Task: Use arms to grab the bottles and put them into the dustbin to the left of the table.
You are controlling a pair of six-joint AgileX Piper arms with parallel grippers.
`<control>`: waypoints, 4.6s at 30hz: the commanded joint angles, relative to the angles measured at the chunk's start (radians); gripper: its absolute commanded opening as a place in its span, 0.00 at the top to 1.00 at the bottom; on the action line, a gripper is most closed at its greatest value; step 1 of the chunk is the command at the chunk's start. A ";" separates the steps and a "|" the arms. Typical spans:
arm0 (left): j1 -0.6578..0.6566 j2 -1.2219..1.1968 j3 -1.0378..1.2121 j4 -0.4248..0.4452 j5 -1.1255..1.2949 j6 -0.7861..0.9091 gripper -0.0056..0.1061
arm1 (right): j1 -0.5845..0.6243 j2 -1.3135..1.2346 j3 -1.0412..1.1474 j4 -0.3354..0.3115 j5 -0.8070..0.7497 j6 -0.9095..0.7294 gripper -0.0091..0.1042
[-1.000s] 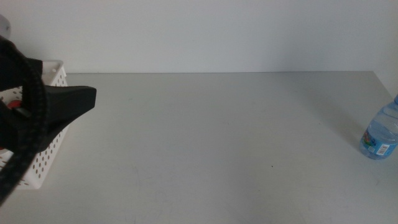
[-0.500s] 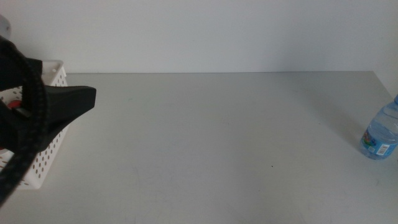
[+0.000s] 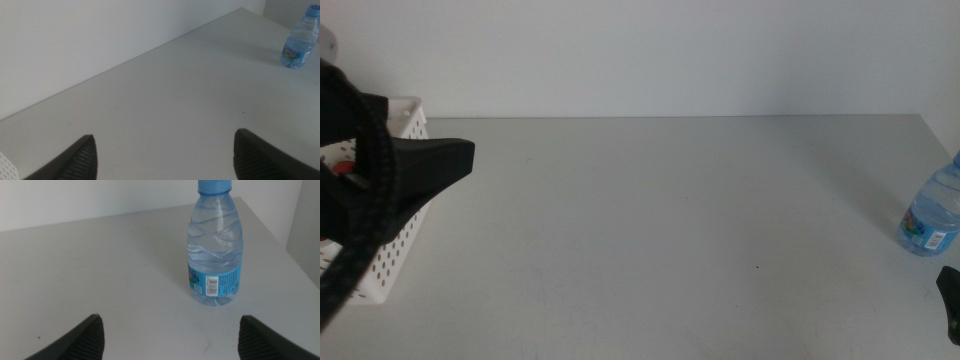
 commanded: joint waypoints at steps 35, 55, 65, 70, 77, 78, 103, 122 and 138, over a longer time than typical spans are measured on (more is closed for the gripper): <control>-0.007 -0.005 -0.026 -0.016 -0.064 -0.010 0.11 | -0.029 0.684 -0.078 0.123 -0.887 -0.231 0.09; -0.007 -0.005 -0.026 -0.016 -0.064 -0.010 0.11 | -0.029 0.930 -0.329 0.160 -0.892 -0.231 0.09; -0.007 -0.005 -0.026 -0.016 -0.064 -0.010 0.11 | -0.035 1.006 -0.365 0.215 -0.896 -0.220 0.09; -0.007 -0.005 -0.026 -0.016 -0.064 -0.010 0.11 | -0.035 1.037 -0.365 0.215 -0.898 -0.220 0.09; -0.007 -0.005 -0.026 -0.016 -0.064 -0.010 0.11 | -0.035 1.092 -0.431 0.213 -0.899 -0.221 0.09; -0.007 -0.005 -0.026 -0.016 -0.064 -0.010 0.11 | -0.035 1.098 -0.442 0.209 -0.898 -0.221 0.09; -0.007 -0.005 -0.026 -0.016 -0.064 -0.010 0.11 | 0.074 0.983 -0.585 -0.371 -0.781 0.021 0.93; -0.007 -0.005 -0.026 -0.016 -0.064 -0.010 0.11 | 0.546 1.177 -1.155 -0.711 -0.475 0.350 0.93; -0.007 -0.005 -0.026 -0.016 -0.064 -0.010 0.11 | 0.594 1.362 -1.264 -0.671 -0.563 0.388 0.93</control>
